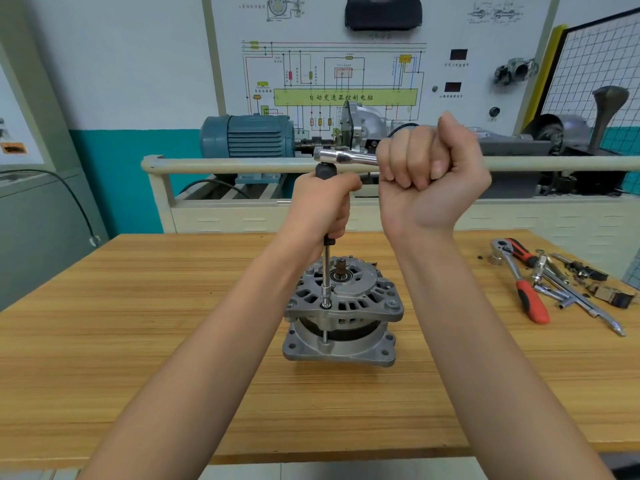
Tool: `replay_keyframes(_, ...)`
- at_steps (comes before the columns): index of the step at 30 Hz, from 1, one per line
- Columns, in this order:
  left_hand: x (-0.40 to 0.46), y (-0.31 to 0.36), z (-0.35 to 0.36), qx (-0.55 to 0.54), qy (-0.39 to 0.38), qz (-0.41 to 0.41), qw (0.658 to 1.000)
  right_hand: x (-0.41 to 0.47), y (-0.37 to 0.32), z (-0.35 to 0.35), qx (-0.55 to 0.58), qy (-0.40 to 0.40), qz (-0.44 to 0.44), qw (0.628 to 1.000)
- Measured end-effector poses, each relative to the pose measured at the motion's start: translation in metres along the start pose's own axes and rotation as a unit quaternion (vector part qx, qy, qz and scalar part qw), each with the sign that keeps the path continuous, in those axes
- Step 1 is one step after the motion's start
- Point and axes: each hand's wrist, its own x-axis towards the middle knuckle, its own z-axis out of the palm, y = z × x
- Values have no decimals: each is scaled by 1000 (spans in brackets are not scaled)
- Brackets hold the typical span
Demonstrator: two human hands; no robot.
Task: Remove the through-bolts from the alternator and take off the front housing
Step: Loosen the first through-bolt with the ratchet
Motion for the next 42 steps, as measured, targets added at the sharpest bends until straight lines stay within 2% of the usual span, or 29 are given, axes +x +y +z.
replay_keyframes(4,-1,0,4,20,81,12,996,-18,17,17,-183,-69,-143,970)
replay_keyframes(7,-5,2,5,56,83,24,995,-24,23,23,-235,-76,-176,953)
replay_keyframes(10,-6,3,-6,-5,6,10,1000,-16,18,20,-160,-80,-125,976)
replay_keyframes(14,-6,8,-20,-42,-111,11,993,-1,5,8,-8,-54,8,998)
replay_keyframes(17,-3,7,-17,-30,-129,31,991,8,-2,-2,96,26,73,992)
replay_keyframes(20,1,5,-8,-16,-106,20,994,12,-4,-8,119,73,72,988)
replay_keyframes(22,4,4,-2,-3,-49,15,999,10,-3,-7,72,66,46,994)
replay_keyframes(24,5,3,4,14,10,12,1000,3,0,-1,-16,21,-7,1000)
replay_keyframes(27,4,2,11,30,62,20,997,-12,11,9,-182,-27,-129,974)
replay_keyframes(30,2,2,10,38,94,27,994,-20,16,18,-242,-49,-164,955)
replay_keyframes(33,-1,2,6,16,63,35,997,-17,13,18,-205,-48,-137,968)
replay_keyframes(37,-3,4,-2,13,-21,37,999,-5,1,8,-64,-44,-44,996)
replay_keyframes(42,-3,6,-16,-41,-140,54,988,9,-7,-8,119,60,87,987)
